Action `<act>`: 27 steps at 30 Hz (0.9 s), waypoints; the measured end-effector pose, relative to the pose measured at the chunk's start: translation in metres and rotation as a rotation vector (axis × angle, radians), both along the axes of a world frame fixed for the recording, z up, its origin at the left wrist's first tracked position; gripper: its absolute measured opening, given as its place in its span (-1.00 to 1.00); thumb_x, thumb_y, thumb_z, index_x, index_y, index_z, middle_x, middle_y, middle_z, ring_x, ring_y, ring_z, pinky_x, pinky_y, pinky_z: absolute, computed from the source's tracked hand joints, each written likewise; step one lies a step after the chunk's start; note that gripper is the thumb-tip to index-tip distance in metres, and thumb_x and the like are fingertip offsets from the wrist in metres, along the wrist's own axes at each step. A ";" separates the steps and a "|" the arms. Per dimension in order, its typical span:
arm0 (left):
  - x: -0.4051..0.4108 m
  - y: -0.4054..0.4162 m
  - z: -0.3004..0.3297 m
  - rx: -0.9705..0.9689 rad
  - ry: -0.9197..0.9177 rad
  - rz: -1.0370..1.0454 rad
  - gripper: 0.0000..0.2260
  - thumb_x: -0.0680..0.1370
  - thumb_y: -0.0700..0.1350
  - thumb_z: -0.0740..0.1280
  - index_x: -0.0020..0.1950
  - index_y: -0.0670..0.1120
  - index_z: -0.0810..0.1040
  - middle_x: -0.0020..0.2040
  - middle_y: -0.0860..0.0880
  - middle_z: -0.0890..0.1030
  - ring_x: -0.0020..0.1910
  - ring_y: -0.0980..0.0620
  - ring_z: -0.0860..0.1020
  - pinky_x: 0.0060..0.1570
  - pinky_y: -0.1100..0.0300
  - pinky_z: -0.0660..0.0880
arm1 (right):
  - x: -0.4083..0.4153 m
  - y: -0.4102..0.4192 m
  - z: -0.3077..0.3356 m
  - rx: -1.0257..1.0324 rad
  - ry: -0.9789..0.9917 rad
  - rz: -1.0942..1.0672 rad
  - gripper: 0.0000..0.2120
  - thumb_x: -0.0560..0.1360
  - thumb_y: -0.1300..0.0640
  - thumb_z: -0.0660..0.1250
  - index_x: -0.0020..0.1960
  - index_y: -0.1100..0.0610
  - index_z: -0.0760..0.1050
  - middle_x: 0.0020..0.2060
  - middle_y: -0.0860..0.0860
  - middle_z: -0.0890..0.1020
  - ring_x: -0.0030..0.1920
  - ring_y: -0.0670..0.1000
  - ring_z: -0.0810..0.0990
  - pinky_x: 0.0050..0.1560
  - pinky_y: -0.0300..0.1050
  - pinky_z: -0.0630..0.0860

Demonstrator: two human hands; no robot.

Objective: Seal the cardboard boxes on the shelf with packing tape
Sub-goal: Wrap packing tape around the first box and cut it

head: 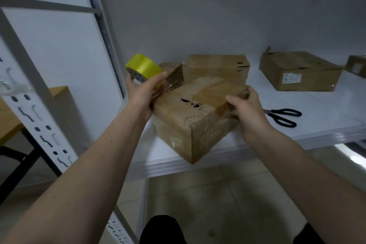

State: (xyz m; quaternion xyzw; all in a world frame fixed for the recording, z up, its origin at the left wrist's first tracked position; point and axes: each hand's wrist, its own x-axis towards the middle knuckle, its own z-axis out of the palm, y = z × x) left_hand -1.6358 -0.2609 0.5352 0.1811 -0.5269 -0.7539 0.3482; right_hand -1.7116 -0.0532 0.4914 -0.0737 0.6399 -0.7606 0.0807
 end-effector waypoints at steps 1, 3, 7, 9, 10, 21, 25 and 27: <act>0.002 0.002 0.001 0.046 0.006 -0.004 -0.36 0.37 -0.23 0.58 0.33 -0.04 0.33 0.05 -0.09 0.59 -0.11 -0.10 0.65 -0.16 0.09 0.65 | -0.007 0.000 0.002 0.011 -0.015 0.044 -0.37 0.51 0.14 0.36 0.50 -0.01 0.18 0.25 0.00 0.51 0.12 0.04 0.56 0.13 0.00 0.53; 0.005 0.008 0.002 0.186 0.015 0.015 -0.52 0.38 -0.25 0.56 0.19 -0.09 0.41 -0.05 -0.10 0.60 -0.28 -0.04 0.62 -0.31 0.14 0.63 | -0.020 0.000 0.010 0.029 -0.044 0.107 -0.42 0.54 0.19 0.31 0.52 0.04 0.20 0.27 0.02 0.51 0.12 0.01 0.55 0.12 -0.07 0.51; 0.014 0.037 -0.009 0.405 0.027 0.077 -0.29 0.29 -0.15 0.63 0.34 -0.09 0.36 0.14 -0.17 0.60 -0.21 -0.05 0.66 -0.38 0.20 0.58 | -0.028 -0.001 0.030 0.039 -0.059 0.180 -0.65 0.60 0.25 0.22 0.37 0.15 0.43 0.14 0.08 0.61 0.05 -0.03 0.61 0.09 -0.20 0.54; 0.017 0.049 -0.012 0.362 0.047 0.128 -0.29 0.32 -0.15 0.61 0.35 -0.06 0.32 0.17 -0.08 0.55 -0.02 -0.03 0.66 -0.31 0.24 0.59 | -0.019 -0.001 0.042 0.212 0.054 0.179 -0.73 0.61 0.20 0.24 0.28 0.12 0.53 0.01 0.00 0.64 -0.09 -0.10 0.62 -0.19 -0.35 0.57; 0.018 0.050 -0.011 0.331 0.069 0.145 -0.27 0.32 -0.16 0.61 0.37 -0.04 0.29 0.19 -0.07 0.53 0.05 -0.06 0.65 -0.29 0.24 0.60 | -0.015 -0.001 0.047 0.312 0.131 0.176 -0.77 0.60 0.15 0.26 0.23 0.10 0.56 -0.03 -0.04 0.64 -0.13 -0.13 0.61 -0.24 -0.37 0.55; 0.000 0.064 0.015 0.129 0.123 -0.002 -0.32 0.35 -0.22 0.59 0.35 -0.04 0.31 0.12 -0.06 0.57 -0.10 -0.01 0.64 -0.28 0.20 0.58 | 0.005 0.001 0.071 1.105 1.040 0.375 -0.74 0.46 -0.13 0.38 0.03 0.00 0.66 -0.08 -0.10 0.63 -0.04 -0.06 0.55 0.02 -0.08 0.50; -0.008 0.065 0.018 0.085 0.104 -0.031 -0.29 0.28 -0.19 0.63 0.30 -0.05 0.33 0.20 -0.15 0.57 -0.12 -0.10 0.63 -0.27 0.16 0.59 | 0.001 0.000 0.072 1.277 1.374 0.348 -0.73 0.55 -0.06 0.27 -0.03 0.12 0.63 -0.15 0.03 0.62 -0.13 0.06 0.57 -0.08 0.05 0.51; -0.011 0.065 0.015 0.078 0.099 -0.072 -0.29 0.31 -0.21 0.62 0.36 -0.09 0.34 0.21 -0.18 0.58 -0.12 -0.11 0.63 -0.26 0.17 0.58 | -0.003 0.000 0.069 1.298 1.397 0.337 -0.79 0.56 0.06 0.27 -0.05 0.16 0.62 -0.16 0.07 0.61 -0.14 0.11 0.58 -0.11 0.07 0.51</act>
